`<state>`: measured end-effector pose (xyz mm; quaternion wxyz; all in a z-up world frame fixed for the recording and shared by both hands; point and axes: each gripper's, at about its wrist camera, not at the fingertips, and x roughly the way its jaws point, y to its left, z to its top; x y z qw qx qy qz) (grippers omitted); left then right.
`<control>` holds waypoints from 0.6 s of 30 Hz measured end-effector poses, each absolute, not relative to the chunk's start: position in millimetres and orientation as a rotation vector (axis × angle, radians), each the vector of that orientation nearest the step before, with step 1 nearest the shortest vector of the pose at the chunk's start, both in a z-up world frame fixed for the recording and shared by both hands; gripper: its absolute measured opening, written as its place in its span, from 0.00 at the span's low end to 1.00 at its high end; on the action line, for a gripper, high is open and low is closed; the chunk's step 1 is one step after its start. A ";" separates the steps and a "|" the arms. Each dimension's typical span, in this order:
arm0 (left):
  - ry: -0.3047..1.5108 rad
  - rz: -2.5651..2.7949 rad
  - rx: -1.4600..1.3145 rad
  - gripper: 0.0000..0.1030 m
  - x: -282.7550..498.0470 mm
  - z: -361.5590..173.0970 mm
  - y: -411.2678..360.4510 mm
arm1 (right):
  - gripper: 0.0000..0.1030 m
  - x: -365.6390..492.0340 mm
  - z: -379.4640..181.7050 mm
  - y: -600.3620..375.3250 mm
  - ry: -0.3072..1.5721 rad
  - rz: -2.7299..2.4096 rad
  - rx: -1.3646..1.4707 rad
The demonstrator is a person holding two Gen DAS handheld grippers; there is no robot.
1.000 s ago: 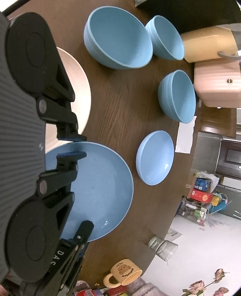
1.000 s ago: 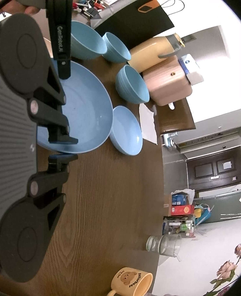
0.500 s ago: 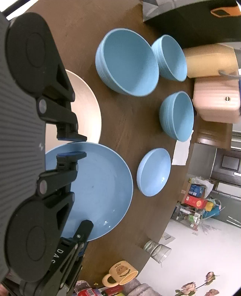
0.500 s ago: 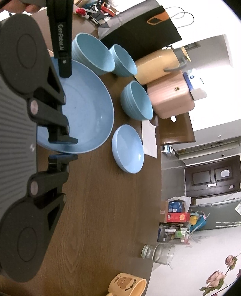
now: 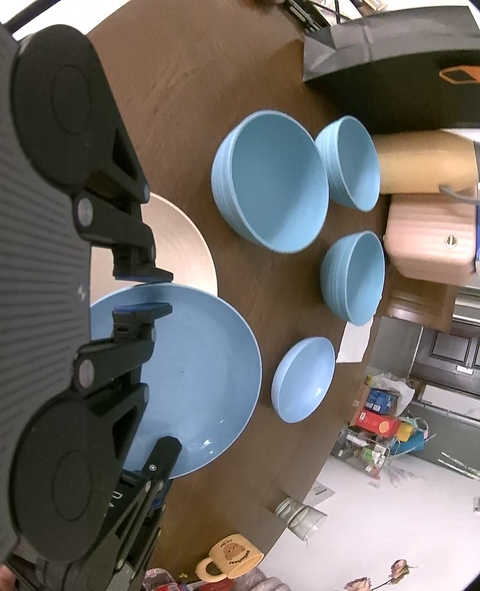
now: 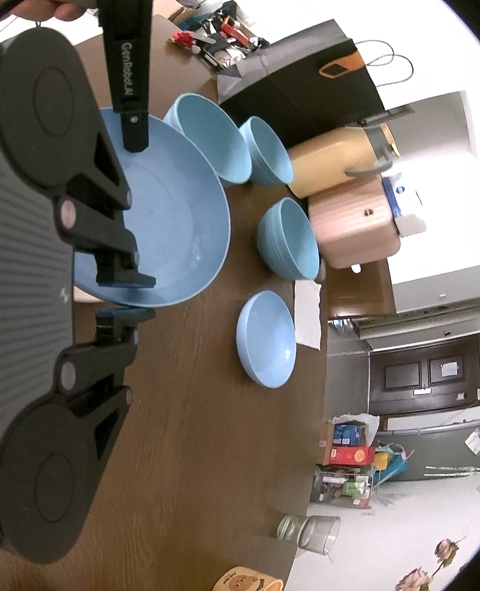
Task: Organize plates and bowls
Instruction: 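Lower the light-blue plate onto the cream plate with both grippers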
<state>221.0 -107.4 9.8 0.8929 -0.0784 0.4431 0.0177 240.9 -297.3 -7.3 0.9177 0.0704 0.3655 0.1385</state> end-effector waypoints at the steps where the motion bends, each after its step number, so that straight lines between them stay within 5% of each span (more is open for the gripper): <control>1: 0.920 0.040 -0.164 0.11 218.8 9.2 -105.4 | 0.10 240.1 -8.0 -294.6 0.754 0.288 0.143; 18: 0.955 0.067 -0.191 0.12 212.9 -12.6 -78.1 | 0.10 238.8 -31.8 -263.6 0.816 0.309 0.127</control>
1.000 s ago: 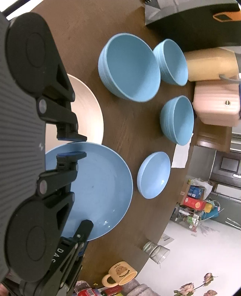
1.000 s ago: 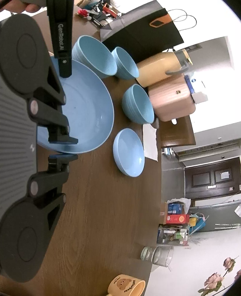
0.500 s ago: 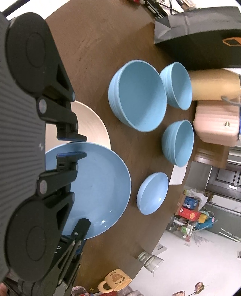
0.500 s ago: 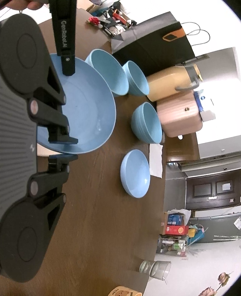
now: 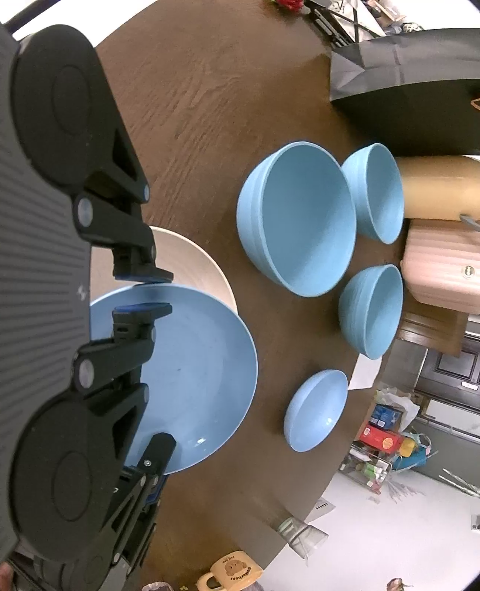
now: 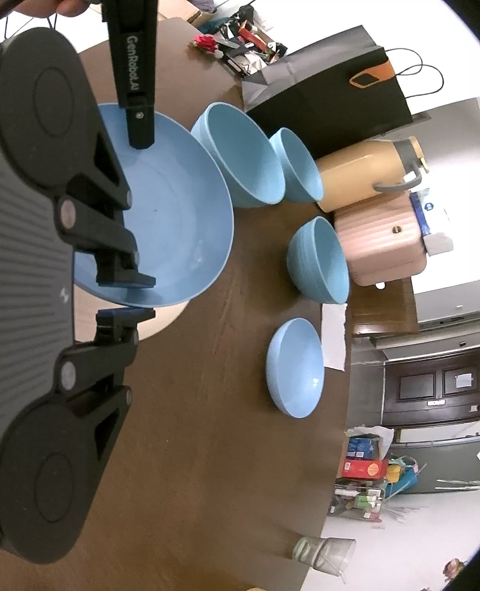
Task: Organize plates and bowls
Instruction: 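Lower the light-blue plate onto the cream plate with both grippers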
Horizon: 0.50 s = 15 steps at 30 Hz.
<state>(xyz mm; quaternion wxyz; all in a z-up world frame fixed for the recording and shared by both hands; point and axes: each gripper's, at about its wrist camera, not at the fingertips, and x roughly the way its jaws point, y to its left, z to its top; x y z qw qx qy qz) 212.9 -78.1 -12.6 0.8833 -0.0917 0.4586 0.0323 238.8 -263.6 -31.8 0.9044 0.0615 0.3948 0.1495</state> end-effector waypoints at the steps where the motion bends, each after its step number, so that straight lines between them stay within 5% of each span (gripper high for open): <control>1: 0.958 0.068 -0.191 0.12 213.3 -14.4 -77.2 | 0.10 239.7 -33.7 -262.4 0.820 0.309 0.126; 15: 1.019 0.068 -0.185 0.12 222.2 -46.9 -69.7 | 0.10 244.8 -61.7 -253.9 0.870 0.306 0.122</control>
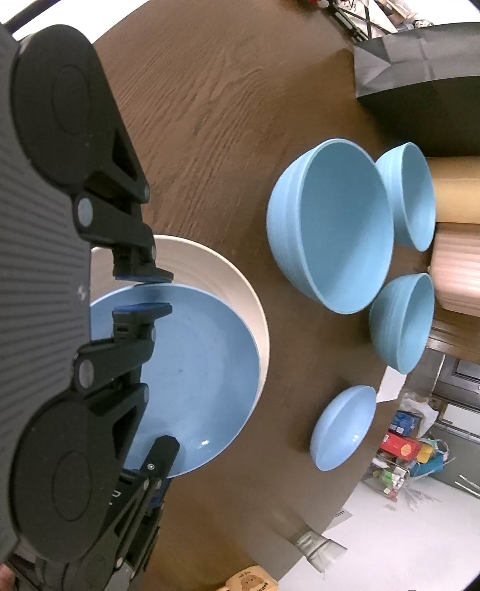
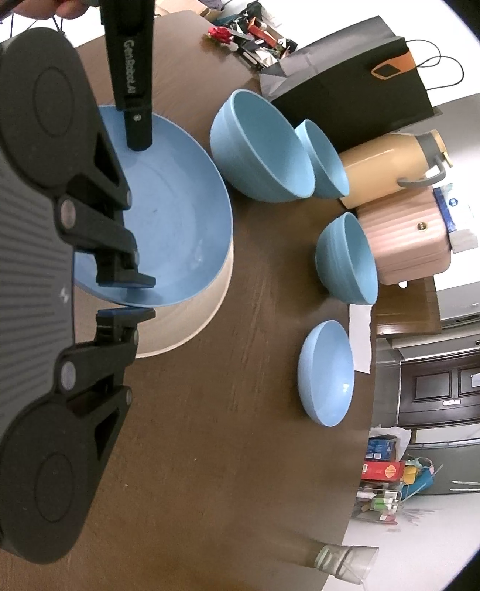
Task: Organize plates and bowls
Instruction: 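Lower the light-blue plate onto the cream plate with both grippers, then open both grippers to release the light-blue plate on the cream plate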
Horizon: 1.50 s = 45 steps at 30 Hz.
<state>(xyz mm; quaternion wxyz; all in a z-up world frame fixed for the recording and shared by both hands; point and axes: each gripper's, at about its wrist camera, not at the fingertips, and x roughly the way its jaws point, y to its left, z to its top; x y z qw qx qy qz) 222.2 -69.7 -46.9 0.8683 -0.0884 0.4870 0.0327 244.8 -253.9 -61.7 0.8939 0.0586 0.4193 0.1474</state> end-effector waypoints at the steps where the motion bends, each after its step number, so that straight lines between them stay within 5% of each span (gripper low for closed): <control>1: 1.021 0.068 -0.184 0.12 222.4 -49.1 -69.7 | 0.10 245.4 -63.0 -253.5 0.871 0.305 0.120; 25: 1.037 0.050 -0.163 0.12 226.8 -66.7 -74.5 | 0.10 250.6 -78.6 -253.6 0.882 0.289 0.101; 31: 1.044 0.022 -0.161 0.14 226.8 -65.2 -76.0 | 0.19 250.5 -76.8 -255.6 0.876 0.290 0.119; 36: 1.014 0.013 -0.161 0.31 222.3 -54.5 -74.1 | 0.42 245.2 -66.8 -257.2 0.842 0.294 0.119; 38: 0.999 0.010 -0.166 0.39 218.7 -48.6 -72.5 | 0.44 243.3 -61.6 -257.1 0.829 0.297 0.118; 45: 0.952 0.011 -0.182 0.51 205.1 -28.2 -63.2 | 0.70 236.8 -43.7 -259.3 0.787 0.290 0.108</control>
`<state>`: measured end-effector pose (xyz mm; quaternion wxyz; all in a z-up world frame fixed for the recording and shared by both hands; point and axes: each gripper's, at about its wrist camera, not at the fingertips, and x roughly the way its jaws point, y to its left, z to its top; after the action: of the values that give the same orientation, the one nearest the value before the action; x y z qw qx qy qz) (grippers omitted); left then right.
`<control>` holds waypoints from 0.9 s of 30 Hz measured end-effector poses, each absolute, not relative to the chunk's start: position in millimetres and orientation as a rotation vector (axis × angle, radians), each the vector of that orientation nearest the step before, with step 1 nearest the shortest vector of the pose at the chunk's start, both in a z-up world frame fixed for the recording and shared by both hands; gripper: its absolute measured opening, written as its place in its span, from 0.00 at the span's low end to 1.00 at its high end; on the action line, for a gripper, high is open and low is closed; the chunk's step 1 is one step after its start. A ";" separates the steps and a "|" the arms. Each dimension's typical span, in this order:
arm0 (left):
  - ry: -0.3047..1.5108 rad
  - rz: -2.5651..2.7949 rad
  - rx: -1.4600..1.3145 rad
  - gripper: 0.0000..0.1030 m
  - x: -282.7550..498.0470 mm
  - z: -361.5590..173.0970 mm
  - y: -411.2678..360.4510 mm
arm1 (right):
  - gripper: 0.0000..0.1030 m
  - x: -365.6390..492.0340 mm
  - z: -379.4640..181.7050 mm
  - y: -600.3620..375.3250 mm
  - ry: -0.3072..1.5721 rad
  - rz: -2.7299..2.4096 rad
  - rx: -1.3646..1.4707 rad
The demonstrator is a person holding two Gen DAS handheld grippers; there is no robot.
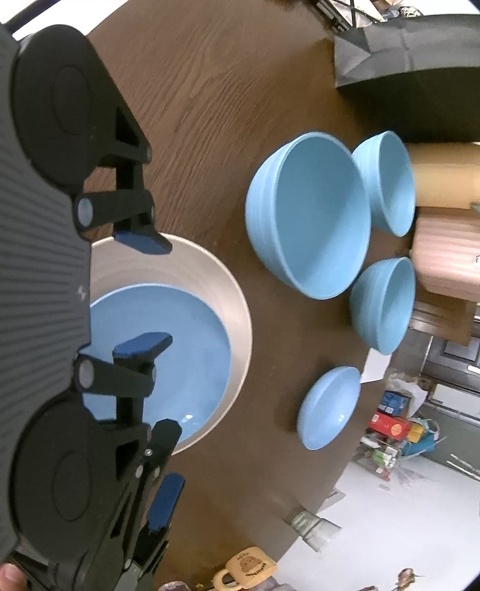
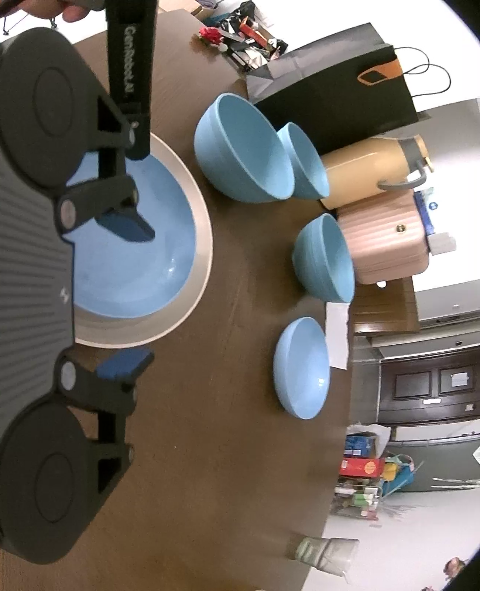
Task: Organize plates and bowls
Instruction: 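Open both grippers to release the light-blue plate on the cream plate, then raise both open tools away from the stacked plates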
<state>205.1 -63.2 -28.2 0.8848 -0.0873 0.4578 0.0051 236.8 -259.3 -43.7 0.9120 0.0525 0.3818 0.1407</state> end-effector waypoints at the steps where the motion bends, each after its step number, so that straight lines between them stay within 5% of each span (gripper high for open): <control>1: 0.945 0.013 -0.182 0.55 203.5 -25.7 -62.0 | 0.72 236.0 -41.8 -260.2 0.782 0.287 0.110; 3: 0.931 0.014 -0.186 0.62 201.0 -20.9 -59.9 | 0.85 234.0 -37.7 -262.2 0.773 0.282 0.112; 11: 0.890 0.000 -0.194 1.00 192.5 -7.4 -53.8 | 1.00 229.8 -27.2 -271.2 0.769 0.245 0.128; 27: 0.875 -0.033 -0.253 1.00 197.0 8.5 -43.3 | 1.00 232.5 -10.3 -283.4 0.760 0.217 0.141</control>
<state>197.0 -43.3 8.5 0.8980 -0.1221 0.4224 -0.0158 232.5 -283.4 -10.3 0.9204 0.0687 0.3701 0.1058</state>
